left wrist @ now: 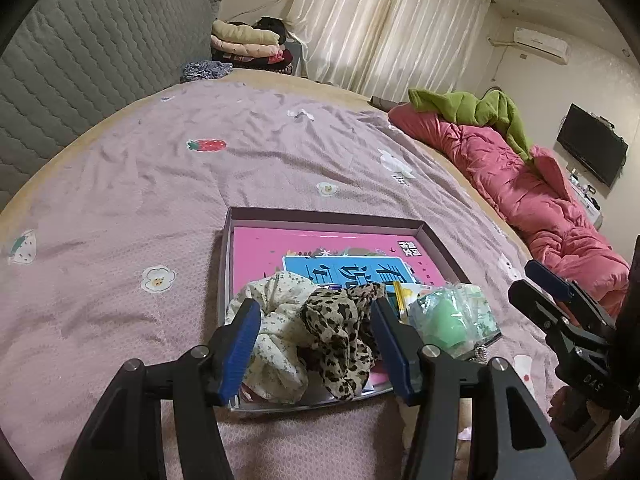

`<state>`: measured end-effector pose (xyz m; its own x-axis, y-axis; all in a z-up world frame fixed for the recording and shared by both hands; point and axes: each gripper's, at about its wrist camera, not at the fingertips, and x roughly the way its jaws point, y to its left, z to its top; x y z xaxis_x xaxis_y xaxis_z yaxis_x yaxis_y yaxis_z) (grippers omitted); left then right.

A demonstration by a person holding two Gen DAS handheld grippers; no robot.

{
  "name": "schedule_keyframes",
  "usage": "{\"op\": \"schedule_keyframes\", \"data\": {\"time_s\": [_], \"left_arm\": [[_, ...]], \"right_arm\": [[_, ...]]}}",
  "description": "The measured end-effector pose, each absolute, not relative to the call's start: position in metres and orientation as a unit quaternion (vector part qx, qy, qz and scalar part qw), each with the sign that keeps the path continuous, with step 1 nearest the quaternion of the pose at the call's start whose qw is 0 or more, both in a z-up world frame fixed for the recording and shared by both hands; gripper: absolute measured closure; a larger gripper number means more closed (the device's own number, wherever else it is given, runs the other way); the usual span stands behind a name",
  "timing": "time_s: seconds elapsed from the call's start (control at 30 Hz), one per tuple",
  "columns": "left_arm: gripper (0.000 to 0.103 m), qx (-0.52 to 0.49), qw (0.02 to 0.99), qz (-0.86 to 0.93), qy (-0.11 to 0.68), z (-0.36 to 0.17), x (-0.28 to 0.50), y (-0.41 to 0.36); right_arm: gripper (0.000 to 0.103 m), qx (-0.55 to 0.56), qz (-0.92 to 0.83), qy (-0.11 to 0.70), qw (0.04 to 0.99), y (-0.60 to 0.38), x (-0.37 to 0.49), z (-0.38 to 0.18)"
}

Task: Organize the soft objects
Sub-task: 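Withdraw both tools from the box toward the two teddy bears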

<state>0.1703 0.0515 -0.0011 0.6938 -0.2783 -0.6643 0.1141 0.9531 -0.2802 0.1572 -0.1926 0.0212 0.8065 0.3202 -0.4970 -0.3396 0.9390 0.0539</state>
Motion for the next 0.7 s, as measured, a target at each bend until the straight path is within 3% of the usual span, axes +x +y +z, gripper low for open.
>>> {"op": "schedule_keyframes", "data": {"time_s": [0.7], "left_arm": [[0.046, -0.094, 0.921, -0.128, 0.356, 0.012, 0.126, 0.041]], "right_arm": [[0.027, -0.020, 0.159, 0.275, 0.948, -0.210, 0.118, 0.018]]}}
